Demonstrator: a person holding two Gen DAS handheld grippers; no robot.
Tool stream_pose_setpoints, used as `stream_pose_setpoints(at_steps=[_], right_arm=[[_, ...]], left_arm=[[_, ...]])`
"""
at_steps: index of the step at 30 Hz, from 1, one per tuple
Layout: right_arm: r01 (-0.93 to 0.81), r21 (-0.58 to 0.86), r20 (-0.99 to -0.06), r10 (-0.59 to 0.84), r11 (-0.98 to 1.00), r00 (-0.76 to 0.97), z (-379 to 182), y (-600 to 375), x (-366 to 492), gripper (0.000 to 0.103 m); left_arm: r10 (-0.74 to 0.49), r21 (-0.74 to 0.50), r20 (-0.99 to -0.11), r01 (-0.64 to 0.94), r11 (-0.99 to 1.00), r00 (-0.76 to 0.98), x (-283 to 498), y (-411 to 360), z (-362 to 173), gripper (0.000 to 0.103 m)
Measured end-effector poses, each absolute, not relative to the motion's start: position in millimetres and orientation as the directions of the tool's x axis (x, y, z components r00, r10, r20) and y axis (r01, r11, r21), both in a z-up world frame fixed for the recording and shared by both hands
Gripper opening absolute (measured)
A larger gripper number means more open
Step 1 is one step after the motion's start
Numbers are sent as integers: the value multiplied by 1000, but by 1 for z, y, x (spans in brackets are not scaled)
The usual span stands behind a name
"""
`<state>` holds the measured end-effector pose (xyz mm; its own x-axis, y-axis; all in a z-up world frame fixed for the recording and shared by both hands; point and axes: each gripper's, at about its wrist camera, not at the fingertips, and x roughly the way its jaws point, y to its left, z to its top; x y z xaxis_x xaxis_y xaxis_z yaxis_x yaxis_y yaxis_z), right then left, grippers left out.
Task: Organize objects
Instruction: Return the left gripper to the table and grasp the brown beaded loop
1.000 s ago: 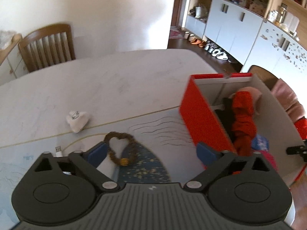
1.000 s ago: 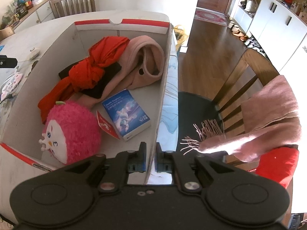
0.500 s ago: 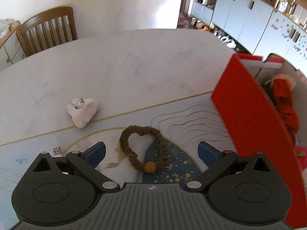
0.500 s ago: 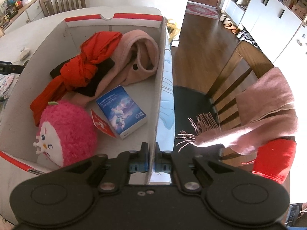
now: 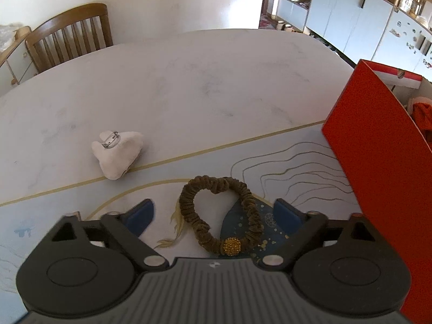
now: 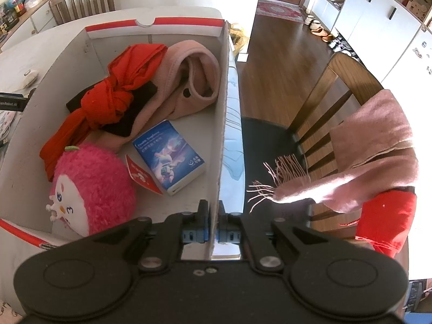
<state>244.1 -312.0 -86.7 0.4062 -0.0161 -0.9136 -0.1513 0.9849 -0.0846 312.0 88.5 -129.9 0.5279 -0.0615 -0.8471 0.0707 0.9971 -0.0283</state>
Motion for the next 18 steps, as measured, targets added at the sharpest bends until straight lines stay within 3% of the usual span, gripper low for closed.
stream_pose_setpoints(at_steps=[7,9,14,18], right_arm=[[-146,-86,-913,-19,986,407,-87,-312,244,4],[-146,-87,-913,-20,985,407,-87,-312,244,4],[-147,-88,-912,-20,985,411,-87,-312,243,4],[-147,-89,-910,-21,985,414,-87,-312,242,4]], left_arm=[[-59,-9,-853,99,995,518,312,84,-134,58],[-38,10,-853,90,996,520,312,83,-133,43],[-33,9,-846,76,997,532,308,85,-129,21],[-47,5,-837,94,996,546,301,82,-121,17]])
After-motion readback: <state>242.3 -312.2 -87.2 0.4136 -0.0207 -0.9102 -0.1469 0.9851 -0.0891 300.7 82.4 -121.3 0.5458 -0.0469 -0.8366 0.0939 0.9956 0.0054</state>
